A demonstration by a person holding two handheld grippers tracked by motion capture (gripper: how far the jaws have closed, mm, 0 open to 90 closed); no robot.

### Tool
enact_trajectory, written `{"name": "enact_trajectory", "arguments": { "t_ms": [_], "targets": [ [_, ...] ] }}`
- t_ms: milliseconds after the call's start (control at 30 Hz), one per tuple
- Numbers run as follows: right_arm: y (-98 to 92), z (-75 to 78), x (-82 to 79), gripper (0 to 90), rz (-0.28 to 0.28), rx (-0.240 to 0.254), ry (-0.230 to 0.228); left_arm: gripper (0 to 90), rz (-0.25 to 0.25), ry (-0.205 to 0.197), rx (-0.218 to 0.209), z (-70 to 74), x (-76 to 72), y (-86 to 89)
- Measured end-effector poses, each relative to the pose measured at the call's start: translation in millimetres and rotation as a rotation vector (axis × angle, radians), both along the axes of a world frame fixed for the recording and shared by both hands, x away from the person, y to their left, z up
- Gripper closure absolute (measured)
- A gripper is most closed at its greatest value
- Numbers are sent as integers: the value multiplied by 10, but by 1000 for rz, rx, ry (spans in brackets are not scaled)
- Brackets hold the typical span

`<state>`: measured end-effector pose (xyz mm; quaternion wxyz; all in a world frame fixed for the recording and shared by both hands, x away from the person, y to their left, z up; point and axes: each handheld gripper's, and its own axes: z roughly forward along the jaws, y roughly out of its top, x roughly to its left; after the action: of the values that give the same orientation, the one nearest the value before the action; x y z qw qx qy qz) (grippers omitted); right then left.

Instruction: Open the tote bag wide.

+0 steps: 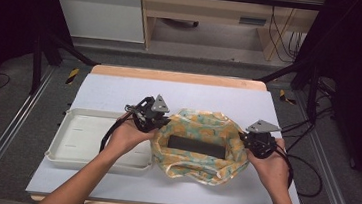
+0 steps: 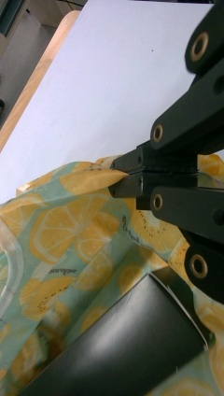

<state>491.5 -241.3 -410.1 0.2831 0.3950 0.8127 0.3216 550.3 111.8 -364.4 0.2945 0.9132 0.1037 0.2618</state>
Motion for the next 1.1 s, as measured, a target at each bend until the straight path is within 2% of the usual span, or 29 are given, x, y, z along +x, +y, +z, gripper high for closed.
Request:
{"name": "enact_trajectory", "arguments": {
  "t_ms": [133, 300, 367, 400, 433, 500, 600, 700, 733, 833, 900, 1000, 1100],
  "targets": [
    [-5, -79, 72, 900, 1, -11, 14, 899, -3, 10, 13, -75, 72, -13],
    [-19, -279, 174, 892, -5, 3, 74, 898, -10, 34, 24, -229, 141, -30],
    [-20, -349, 205, 861, -12, 2, 100, 898, -16, 36, 38, -263, 135, -44],
    [-12, -359, 196, 795, -16, 7, 102, 898, -21, 34, 41, -272, 124, -49],
    [-12, -359, 196, 795, -16, 7, 102, 898, -24, 33, 42, -279, 110, -51],
    [-12, -296, 141, 701, -16, 26, 81, 899, -24, 34, 44, -283, 81, -42],
    [-5, -156, 19, 614, -11, 55, 21, 899, -18, 32, 41, -274, 52, -23],
    [17, -21, -122, 579, -5, 80, -17, 898, -19, 29, 37, -250, 26, -15],
    [42, 41, -214, 580, 8, 84, -37, 899, -21, 29, 32, -244, 14, -15],
    [79, 90, -302, 603, 26, 93, -55, 899, -25, 24, 30, -229, -18, -21],
    [112, 119, -386, 658, 47, 102, -67, 899, -32, 24, 30, -222, -39, -22],
    [138, 85, -470, 741, 71, 103, -47, 900, -34, 22, 31, -205, -76, -18],
    [120, -19, -503, 816, 72, 91, -13, 900, -40, 21, 31, -201, -110, -13]
  ]
}}
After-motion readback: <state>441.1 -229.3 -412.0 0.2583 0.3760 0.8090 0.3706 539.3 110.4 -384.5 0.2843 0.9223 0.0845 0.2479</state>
